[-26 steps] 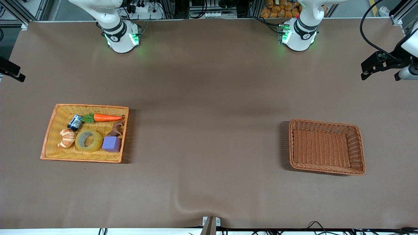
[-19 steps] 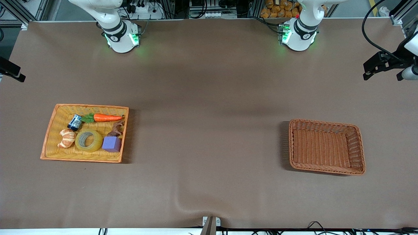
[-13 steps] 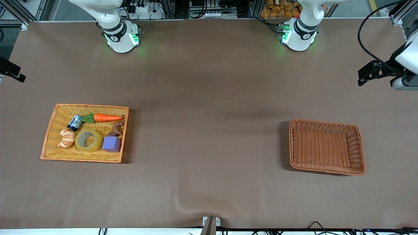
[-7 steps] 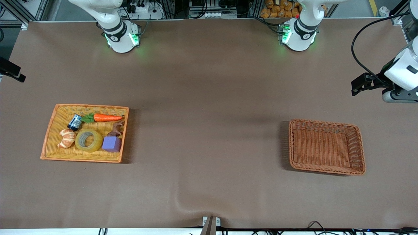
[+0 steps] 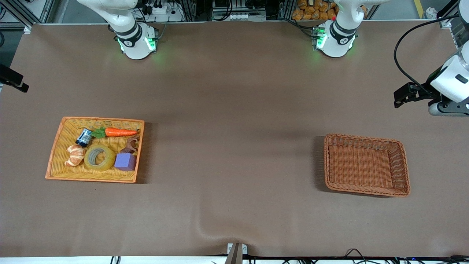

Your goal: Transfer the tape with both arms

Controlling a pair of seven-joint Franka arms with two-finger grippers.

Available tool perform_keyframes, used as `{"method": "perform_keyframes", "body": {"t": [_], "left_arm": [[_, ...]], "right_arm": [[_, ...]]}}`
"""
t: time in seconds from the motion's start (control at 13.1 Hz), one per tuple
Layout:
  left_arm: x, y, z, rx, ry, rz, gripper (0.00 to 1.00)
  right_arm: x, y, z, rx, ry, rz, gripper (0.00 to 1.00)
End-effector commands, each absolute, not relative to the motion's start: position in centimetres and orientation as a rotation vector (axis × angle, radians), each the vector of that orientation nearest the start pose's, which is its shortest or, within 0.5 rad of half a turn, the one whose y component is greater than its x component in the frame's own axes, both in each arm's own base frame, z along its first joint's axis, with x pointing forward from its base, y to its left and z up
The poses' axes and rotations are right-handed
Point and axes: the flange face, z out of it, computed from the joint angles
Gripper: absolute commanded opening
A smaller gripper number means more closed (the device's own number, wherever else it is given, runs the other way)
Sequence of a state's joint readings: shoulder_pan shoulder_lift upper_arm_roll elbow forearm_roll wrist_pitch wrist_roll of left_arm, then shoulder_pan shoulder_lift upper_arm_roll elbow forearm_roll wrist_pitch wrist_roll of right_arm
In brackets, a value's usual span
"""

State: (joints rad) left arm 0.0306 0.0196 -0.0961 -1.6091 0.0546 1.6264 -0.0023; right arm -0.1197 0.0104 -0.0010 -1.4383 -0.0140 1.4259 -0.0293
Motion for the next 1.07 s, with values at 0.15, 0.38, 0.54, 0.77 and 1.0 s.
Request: {"method": "perform_keyframes", "body": {"t": [0.15, 0.38, 0.54, 0.77, 1.0], "left_arm": [[55.3, -2.8, 61.9, -3.092, 0.100, -0.056, 1.00], [54.4, -2.3, 63.4, -3.092, 0.082, -0.080, 1.00], [54.4, -1.9, 63.7, -3.093, 0.084, -0.086, 1.00], [54.3, -2.1, 63.7, -3.093, 0.072, -0.072, 1.00], [54.3, -2.1, 63.6, -3.097, 0.067, -0.072, 1.00]], "right_arm": [[54.0, -6.6, 67.0, -3.150, 0.151, 0.030, 1.00], [54.0, -6.6, 67.0, -3.150, 0.150, 0.030, 1.00], [54.0, -6.7, 67.0, -3.150, 0.153, 0.028, 1.00], [54.0, -6.6, 67.0, -3.150, 0.150, 0.031, 1.00], [54.3, -6.5, 66.5, -3.151, 0.148, 0.043, 1.00]]}}
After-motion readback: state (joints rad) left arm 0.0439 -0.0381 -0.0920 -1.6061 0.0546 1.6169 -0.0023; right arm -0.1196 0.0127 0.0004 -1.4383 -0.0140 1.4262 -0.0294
